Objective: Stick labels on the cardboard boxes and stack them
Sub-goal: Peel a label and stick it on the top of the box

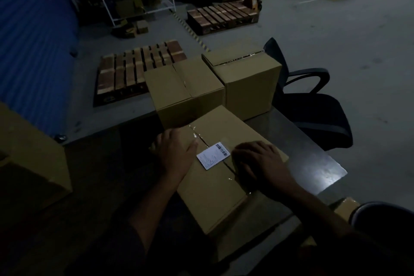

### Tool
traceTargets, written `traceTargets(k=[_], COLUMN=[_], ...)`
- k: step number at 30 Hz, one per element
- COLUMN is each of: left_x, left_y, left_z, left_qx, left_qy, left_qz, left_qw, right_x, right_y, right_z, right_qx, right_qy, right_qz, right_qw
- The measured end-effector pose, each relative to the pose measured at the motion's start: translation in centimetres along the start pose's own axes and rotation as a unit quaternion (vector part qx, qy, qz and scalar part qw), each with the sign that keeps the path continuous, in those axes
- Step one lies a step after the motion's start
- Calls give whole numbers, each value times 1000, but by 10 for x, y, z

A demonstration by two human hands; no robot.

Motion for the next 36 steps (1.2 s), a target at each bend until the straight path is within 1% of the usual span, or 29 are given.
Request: traceTargets(k=[2, 5, 7, 10, 12, 14, 16, 17, 18, 20, 24, 28, 32, 36], left_x=[-10, -35, -54, -65, -60, -51, -42, -40, -40, -39, -37, -40, -38, -39], left_y=[-12, -26, -31, -34, -37, -36, -26, -19, -13, -4, -5, -7, -4, -4], left_z=[6, 11, 11, 7, -6, -24, -41, -46, -49, -48, -42, -45, -43, -43], left_qx=[28, 28, 28, 2, -19, -78, -156, -161, -140, -100, -128, -121, -121, -122], left_qy=[-33, -55, -68, -74, -17, 53, 91, 116, 147, 188, 167, 184, 184, 189], left_qz=[2, 2, 15, 14, -16, -33, 8, 33, 42, 37, 53, 45, 47, 40], left_qw=[999, 998, 997, 997, 1000, 995, 984, 980, 978, 976, 976, 974, 974, 974], right_x=[16, 37, 44, 36, 21, 7, -1, -3, -2, 1, 2, 2, 6, 6], right_y=[0, 8, 14, 18, 18, 17, 18, 18, 18, 18, 21, 26, 28, 29], right_z=[-14, -27, -28, -12, 6, 23, 32, 33, 31, 28, 23, 20, 18, 18], right_qx=[13, 10, 1, 2, 6, 3, -24, -36, -41, -41, -37, -46, -41, -47], right_qy=[-28, -48, -33, 24, 55, 86, 104, 106, 105, 106, 112, 106, 115, 113], right_qz=[25, 43, 35, 7, -47, -88, -89, -88, -88, -91, -102, -93, -96, -80], right_qw=[999, 998, 999, 1000, 997, 992, 990, 990, 990, 989, 988, 989, 988, 989])
Point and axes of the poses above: each hand's wrist, its own x-axis towards the middle knuckle, its own y-axis out of the palm, z = x × y, the point moved 5 cm from there along x, towards the middle knuckle, and after that the axes turned 8 degrees about -z, right-handed, at the moved point
